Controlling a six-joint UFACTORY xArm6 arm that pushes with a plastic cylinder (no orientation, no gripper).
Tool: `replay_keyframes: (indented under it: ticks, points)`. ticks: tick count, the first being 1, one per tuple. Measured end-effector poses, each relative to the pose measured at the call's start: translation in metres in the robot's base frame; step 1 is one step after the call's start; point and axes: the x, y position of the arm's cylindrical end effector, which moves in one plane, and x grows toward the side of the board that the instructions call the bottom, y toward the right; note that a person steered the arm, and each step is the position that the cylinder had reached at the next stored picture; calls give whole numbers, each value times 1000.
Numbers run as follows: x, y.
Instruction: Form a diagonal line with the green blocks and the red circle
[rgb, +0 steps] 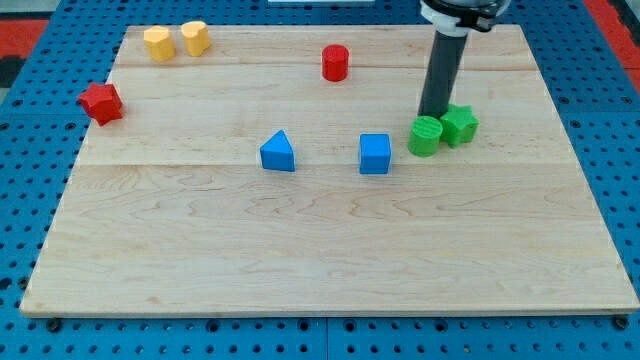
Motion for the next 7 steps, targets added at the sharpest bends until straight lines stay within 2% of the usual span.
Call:
replay_keyframes:
  ticks: [2, 4, 6, 7]
  points:
    - [11, 59]
    - [42, 61]
    - [24, 131]
    - [46, 145]
